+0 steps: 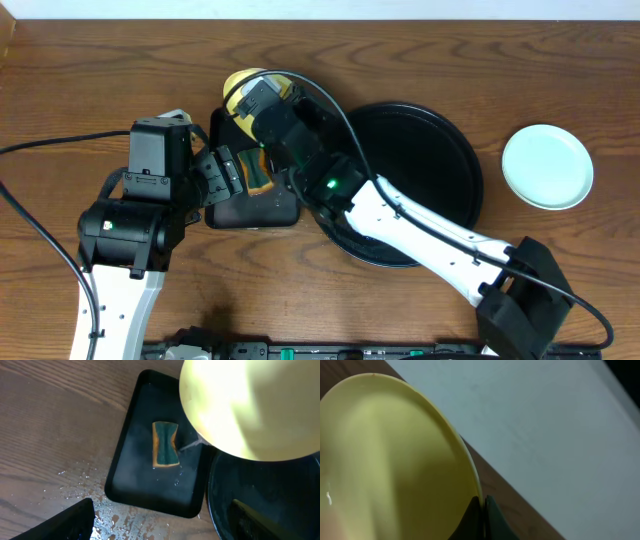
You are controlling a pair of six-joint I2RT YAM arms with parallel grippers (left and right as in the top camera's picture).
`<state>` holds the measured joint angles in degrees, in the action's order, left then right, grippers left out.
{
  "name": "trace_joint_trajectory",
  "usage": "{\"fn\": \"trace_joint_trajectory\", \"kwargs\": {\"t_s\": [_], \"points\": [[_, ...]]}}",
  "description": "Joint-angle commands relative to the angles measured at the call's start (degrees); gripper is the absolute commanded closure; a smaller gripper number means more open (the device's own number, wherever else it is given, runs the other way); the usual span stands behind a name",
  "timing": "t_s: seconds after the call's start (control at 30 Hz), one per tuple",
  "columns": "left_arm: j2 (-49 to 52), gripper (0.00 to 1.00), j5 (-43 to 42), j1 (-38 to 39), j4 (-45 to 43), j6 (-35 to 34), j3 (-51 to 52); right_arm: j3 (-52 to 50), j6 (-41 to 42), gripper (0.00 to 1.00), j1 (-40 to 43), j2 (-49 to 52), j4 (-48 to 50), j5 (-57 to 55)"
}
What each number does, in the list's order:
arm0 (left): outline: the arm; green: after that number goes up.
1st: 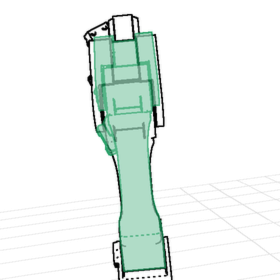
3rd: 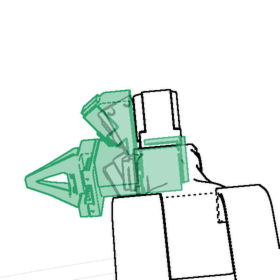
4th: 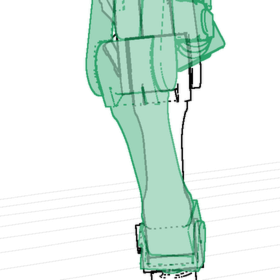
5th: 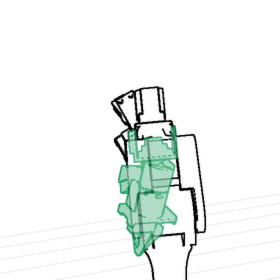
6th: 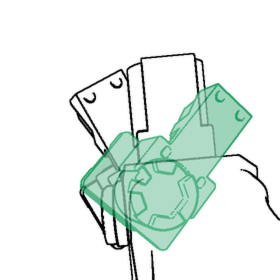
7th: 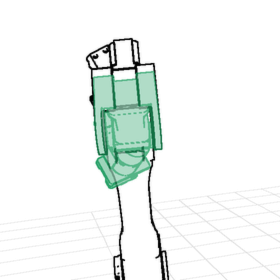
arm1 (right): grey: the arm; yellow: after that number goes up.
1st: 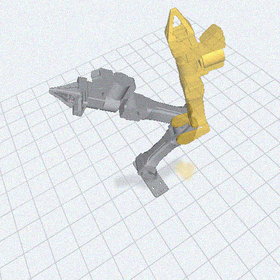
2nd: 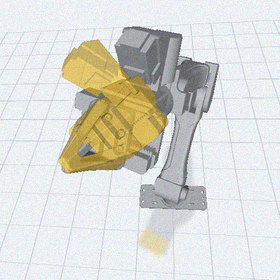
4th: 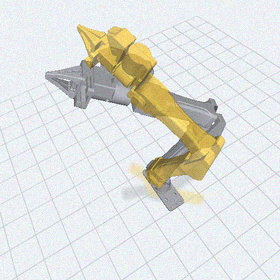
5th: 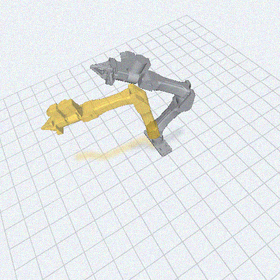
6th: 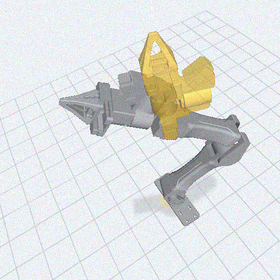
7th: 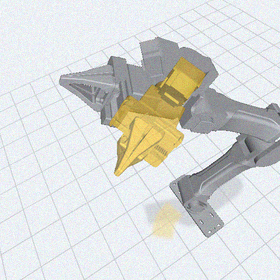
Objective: Clean dirty plates on tray and stack at the side
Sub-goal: 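Lift the yellow plate off the round tray with the right gripper, then carry the yellow plate right and place it on the green plate stack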
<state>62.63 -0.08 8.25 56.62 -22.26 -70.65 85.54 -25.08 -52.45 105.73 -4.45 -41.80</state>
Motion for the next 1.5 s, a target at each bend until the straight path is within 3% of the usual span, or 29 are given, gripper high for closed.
{"fn": "trace_joint_trajectory", "kwargs": {"t_s": [0.0,0.77,0.87,0.93,1.1,1.17,1.33,1.47], "points": [[-0.04,0.15,0.04,-0.31,0.17,0.33,-1.05,0.68,-2.16,0.99,-1.2,-0.09,0.85,-6.29],[-0.04,0.15,0.04,-0.31,0.17,0.33,-1.05,0.68,-3.19,0.99,-2.29,-0.09,0.81,-7.32],[-0.04,0.15,0.04,-0.31,0.17,0.33,-1.05,0.66,2.25,0.99,-1.11,-0.09,-1.31,-7.26],[-0.04,0.15,0.04,-0.31,0.17,0.33,-1.05,0.66,10.4,0.99,0.96,-0.09,-5.55,-6.01],[-0.04,0.15,0.04,-0.31,0.17,0.33,-1.05,0.96,29.99,0.99,7.67,-3.39,-19.54,2.91],[-0.04,0.15,0.04,-0.31,0.17,0.33,-1.05,0.96,35.74,0.99,12.52,-7.28,-24.35,12.33],[-0.04,0.15,0.04,-0.31,0.17,0.33,-1.05,0.94,44.87,0.99,30.95,-14.6,-33.16,41.07],[-0.04,0.15,0.04,-0.31,0.17,0.33,-1.05,0.92,46.05,0.99,47.6,-15.61,-40.26,55.98]]}}
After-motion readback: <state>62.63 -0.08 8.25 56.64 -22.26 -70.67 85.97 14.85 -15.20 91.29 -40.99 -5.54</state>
